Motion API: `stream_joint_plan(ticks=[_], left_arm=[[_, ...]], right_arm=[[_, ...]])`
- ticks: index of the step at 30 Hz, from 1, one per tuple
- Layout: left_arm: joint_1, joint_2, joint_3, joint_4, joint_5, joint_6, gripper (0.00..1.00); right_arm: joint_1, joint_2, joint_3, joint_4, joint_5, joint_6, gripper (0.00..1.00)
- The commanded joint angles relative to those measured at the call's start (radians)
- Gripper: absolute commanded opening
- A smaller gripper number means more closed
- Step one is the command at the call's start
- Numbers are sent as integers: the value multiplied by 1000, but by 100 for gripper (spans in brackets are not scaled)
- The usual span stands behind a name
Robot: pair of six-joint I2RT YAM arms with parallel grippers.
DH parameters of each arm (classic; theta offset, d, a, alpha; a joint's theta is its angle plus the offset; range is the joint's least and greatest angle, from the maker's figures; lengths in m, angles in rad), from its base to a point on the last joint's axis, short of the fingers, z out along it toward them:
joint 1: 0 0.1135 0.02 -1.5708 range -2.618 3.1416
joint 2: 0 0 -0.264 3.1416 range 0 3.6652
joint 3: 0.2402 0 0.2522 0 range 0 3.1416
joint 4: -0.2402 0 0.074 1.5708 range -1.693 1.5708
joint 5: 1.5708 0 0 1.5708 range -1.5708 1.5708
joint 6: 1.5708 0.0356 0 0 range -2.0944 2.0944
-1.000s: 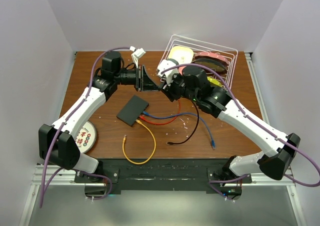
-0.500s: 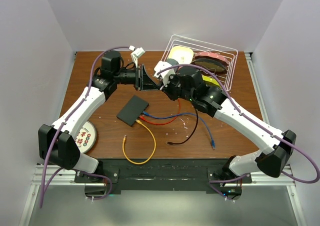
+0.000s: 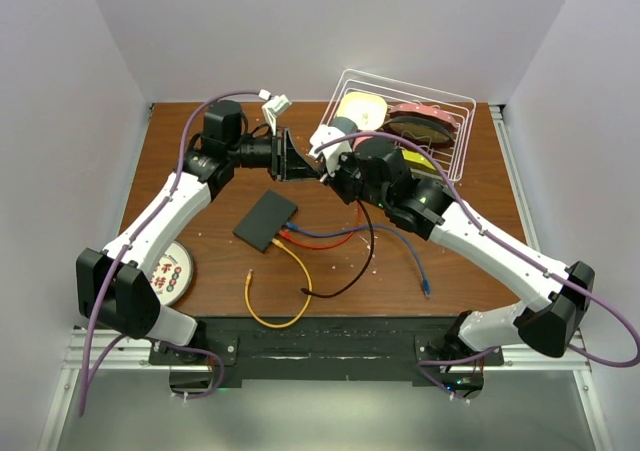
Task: Insert the plug into the switch port
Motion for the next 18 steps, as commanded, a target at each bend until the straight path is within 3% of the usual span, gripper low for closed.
stream_joint_plan(ticks=[1,2,3,6,9,14,18], left_arm=[[-6,3,39,-62,1,43,39],[-3,1,40,-66,-28,52,48],[0,-4,42,-73,-44,55,66],[22,-17,39,-74,-94,59,85],[54,-45,16,-50,-144,52,94],[133,-129,-45,68,-216,8,96],[167,-159,-55,59,-335,35,96]], right_arm=[[-12,-43,5,100,80,20,0],[-12,-45,5,97,75,18,0],[-12,-43,3,92,75,18,0],[-12,-43,0,85,72,14,0],[-12,-46,-6,82,70,14,0],[-12,-54,-14,76,57,26,0],[-14,-57,-11,69,43,34,0]])
